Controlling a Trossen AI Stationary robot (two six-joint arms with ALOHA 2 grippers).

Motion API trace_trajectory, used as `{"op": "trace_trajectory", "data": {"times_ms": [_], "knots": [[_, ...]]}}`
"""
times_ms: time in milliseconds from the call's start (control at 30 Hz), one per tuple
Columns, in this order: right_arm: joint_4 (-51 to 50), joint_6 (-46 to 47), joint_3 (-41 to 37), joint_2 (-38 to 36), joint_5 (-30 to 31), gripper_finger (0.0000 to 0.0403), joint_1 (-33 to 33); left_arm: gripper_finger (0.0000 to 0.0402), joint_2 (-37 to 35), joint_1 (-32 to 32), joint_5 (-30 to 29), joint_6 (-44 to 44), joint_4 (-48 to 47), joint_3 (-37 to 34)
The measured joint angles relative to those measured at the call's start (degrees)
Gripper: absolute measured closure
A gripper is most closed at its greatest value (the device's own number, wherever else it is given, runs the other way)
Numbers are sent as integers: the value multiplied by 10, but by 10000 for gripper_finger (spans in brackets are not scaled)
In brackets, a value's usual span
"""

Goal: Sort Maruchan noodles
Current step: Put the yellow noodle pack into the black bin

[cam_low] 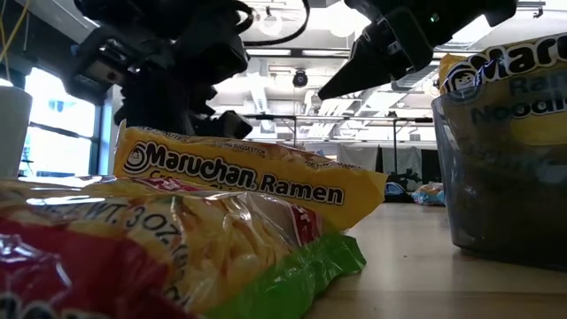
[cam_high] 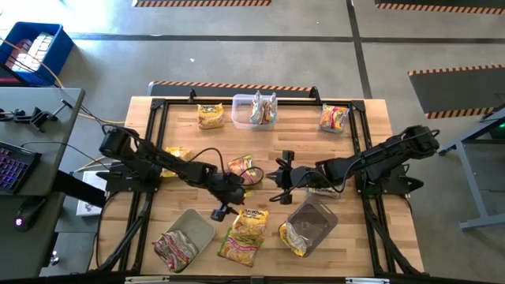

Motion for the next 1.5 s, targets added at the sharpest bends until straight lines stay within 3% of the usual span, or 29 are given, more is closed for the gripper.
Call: {"op": "trace_trajectory", "data": {"times_ms": [200, 433, 567, 633, 733, 800, 900, 1067, 1167, 1500], "knots": [[0, -2, 0, 0, 0, 403, 0, 258, 4, 0, 3, 46, 5, 0], [0, 4, 0, 0, 0, 403, -4, 383, 4, 0, -3, 115, 11, 0], [-8, 51, 0, 0, -4, 401, -13, 394, -6, 0, -36, 148, 16, 0], [-33, 96, 10, 0, -48, 395, -27, 399, -18, 0, -64, 171, 13, 0], [-41, 156, 18, 0, -188, 368, -59, 400, -41, 0, -91, 191, 9, 0], [-39, 185, 17, 3, -279, 338, -80, 401, -61, 0, -106, 203, 4, 0], [-34, 219, 18, 9, -362, 278, -102, 401, -81, 0, -121, 212, 4, -1], [-23, 223, 17, 44, -446, 169, -123, 401, -102, -3, -140, 214, 5, 0], [20, 180, 17, 80, -486, 127, -129, 401, -104, -8, -148, 227, 10, 0], [190, 113, 20, 183, -608, 110, -165, 401, -104, -15, -161, 239, 22, 0]]}}
